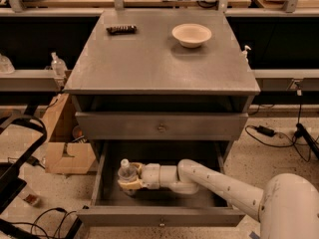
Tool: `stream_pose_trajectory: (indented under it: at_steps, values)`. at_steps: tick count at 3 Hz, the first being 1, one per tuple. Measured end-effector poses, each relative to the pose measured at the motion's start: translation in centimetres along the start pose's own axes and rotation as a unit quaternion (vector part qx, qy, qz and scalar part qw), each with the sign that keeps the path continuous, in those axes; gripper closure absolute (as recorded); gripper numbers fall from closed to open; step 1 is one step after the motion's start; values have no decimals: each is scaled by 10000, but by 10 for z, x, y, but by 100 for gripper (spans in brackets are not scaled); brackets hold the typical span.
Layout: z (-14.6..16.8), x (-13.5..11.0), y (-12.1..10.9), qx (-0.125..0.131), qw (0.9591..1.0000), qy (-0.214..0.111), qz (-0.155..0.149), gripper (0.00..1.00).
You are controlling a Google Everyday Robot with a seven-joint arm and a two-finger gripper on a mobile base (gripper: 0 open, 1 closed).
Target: Place blue plastic bottle into middle drawer
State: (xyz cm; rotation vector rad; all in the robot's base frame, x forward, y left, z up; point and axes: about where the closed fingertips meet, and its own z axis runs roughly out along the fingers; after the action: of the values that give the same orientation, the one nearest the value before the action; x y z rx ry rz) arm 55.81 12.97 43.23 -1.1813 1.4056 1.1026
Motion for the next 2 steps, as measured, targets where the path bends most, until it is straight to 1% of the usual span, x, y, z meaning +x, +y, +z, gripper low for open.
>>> stream_pose_trajectory:
  at_steps: [1, 2]
  values:
    - [1, 0, 1, -13, 10000, -5, 1, 4]
    - [2, -1, 1, -20, 10000, -7, 2, 0]
